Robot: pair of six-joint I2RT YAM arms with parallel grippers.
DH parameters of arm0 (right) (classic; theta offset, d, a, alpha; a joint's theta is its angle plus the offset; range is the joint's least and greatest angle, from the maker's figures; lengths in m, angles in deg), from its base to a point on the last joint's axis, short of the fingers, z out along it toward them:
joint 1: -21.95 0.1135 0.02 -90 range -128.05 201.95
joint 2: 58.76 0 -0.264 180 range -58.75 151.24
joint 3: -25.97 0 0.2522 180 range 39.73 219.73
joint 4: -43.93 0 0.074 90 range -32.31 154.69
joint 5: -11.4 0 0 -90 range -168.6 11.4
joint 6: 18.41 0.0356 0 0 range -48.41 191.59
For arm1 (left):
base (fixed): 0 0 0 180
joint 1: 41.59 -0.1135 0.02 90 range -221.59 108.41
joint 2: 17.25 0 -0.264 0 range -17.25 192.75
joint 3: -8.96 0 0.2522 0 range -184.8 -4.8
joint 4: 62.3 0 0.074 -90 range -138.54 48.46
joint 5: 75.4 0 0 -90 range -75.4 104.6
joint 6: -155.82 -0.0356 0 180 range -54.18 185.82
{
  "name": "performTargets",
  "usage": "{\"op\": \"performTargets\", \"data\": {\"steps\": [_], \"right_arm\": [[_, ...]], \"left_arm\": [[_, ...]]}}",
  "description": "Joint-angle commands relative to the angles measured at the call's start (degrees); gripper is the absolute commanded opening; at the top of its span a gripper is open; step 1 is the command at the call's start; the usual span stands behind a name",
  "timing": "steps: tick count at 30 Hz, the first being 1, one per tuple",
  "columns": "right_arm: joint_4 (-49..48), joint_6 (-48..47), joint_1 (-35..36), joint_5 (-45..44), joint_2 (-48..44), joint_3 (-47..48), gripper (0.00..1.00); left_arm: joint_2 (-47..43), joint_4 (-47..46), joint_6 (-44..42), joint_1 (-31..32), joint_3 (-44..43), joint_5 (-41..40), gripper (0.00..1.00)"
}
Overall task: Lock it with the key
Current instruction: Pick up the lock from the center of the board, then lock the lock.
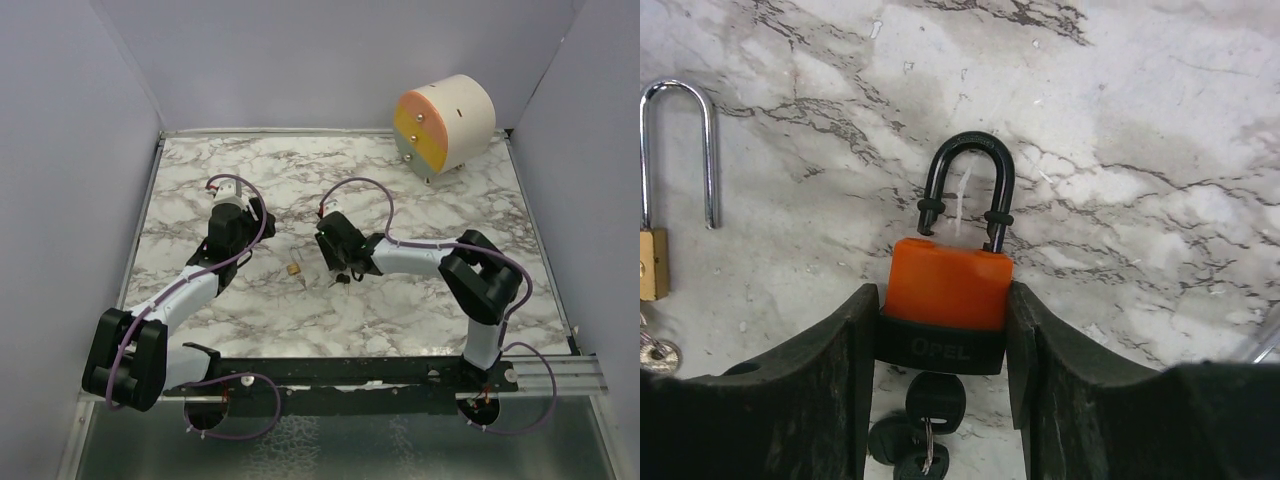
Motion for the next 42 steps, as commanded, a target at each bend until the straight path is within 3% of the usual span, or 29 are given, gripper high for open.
{"op": "performTargets", "data": {"steps": [1,7,9,10,13,21,31,37,42], "right_arm": [[-9.8,-9.8,0.3,-3.7,-6.5,-1.3,0.01],[-31.3,-21.5,0.3,1.8,-17.0,-10.6,0.01],[-41.6,-25.1,0.3,5.2,-20.8,-15.8,0.01],[-54.2,-29.7,0.2,9.2,-25.3,-22.6,0.01],[-66.9,-32.6,-0.8,16.0,-29.3,-30.1,0.01],[-90.1,-14.8,-16.4,46.4,-34.2,-42.3,0.01],[-96.1,0.1,-21.5,68.8,-28.5,-37.4,0.01],[-88.4,-2.8,-21.5,68.4,-31.8,-37.1,0.01],[-87.5,-4.1,-21.5,67.0,-35.7,-39.9,0.01]], "left_arm": [[-1.5,-0.5,-1.2,-0.3,-1.3,-0.2,0.65],[-3.1,-0.3,-1.5,-0.4,-2.2,-1.5,0.65],[-3.4,-0.4,-1.5,-0.3,-2.5,-1.7,0.65],[-4.0,-0.4,-1.7,-0.4,-3.1,-1.6,0.65],[-4.9,-0.4,-1.7,-0.4,-3.8,-1.1,0.65],[-7.8,-2.3,-4.0,-0.4,-5.1,3.7,0.62],[-9.1,-9.6,-5.3,-0.4,-5.6,18.9,0.57],[-10.8,-21.9,-7.2,-0.4,-3.0,34.7,0.51],[-11.3,-32.0,-8.4,-0.4,-0.6,49.0,0.47]]}}
